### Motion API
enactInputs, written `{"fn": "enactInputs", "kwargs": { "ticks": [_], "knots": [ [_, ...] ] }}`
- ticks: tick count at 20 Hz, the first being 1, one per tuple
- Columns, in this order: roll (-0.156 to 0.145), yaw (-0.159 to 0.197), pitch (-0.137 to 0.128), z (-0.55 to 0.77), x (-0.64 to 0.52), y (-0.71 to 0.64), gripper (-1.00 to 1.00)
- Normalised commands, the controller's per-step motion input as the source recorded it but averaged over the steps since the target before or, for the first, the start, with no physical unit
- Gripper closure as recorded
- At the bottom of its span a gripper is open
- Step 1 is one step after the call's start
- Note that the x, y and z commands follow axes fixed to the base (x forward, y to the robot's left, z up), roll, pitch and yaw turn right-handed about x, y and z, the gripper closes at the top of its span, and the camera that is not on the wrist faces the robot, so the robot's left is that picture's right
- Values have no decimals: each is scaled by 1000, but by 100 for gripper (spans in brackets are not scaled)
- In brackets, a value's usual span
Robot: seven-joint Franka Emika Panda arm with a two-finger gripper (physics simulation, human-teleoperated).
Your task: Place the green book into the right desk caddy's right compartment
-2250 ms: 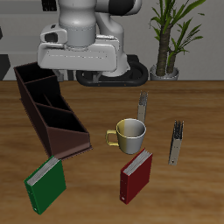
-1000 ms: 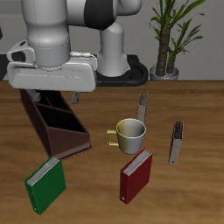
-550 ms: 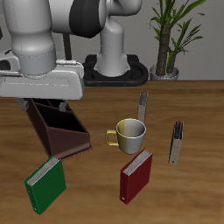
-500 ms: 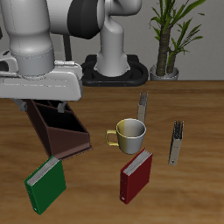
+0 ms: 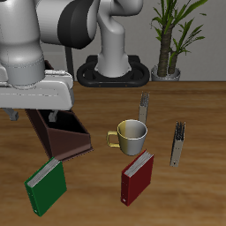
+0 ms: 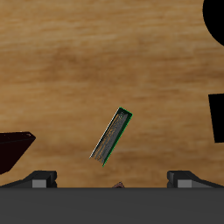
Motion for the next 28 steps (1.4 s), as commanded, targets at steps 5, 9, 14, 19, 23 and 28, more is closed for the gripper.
{"fn": "enactInputs", "kwargs": {
  "ticks": [5,9,14,19,23,28],
  "knots": [
    [-24,-17,-18,-216,50,-4,-100],
    [3,-51,-22,-294,28,156,-100],
    [8,-52,-40,-218,8,79,-100],
    [-28,-22,-49,-217,-13,-91,-100],
    [-14,-1,-23,-136,2,-15,-100],
    [-16,-25,0,-223,2,1,-100]
  ]
}}
